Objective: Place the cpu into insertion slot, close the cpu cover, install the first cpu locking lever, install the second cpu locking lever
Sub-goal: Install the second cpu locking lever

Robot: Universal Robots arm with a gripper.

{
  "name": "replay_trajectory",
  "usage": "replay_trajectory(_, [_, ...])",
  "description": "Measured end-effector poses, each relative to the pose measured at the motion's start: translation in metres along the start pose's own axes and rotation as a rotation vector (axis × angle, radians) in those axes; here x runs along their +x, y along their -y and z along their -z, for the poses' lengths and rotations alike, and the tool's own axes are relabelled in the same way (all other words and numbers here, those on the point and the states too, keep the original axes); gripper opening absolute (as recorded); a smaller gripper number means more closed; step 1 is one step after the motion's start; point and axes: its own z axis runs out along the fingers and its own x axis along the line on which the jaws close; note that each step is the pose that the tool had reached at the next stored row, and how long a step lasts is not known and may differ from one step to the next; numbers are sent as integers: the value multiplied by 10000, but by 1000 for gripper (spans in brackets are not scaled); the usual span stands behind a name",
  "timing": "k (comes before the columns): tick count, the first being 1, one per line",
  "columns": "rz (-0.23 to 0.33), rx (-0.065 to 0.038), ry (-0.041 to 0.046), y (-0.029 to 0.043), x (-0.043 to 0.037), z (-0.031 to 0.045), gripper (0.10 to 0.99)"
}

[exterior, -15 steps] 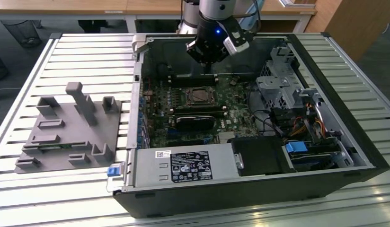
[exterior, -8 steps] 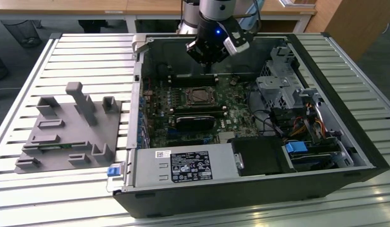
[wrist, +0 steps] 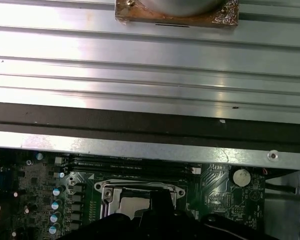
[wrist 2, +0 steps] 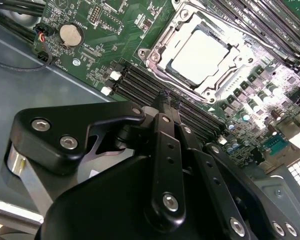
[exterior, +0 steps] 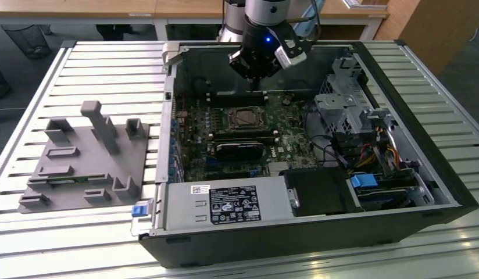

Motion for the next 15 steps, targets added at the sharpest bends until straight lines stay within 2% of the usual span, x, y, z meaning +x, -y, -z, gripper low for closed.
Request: replay_trajectory(15, [0,0,0,55,3,4,106])
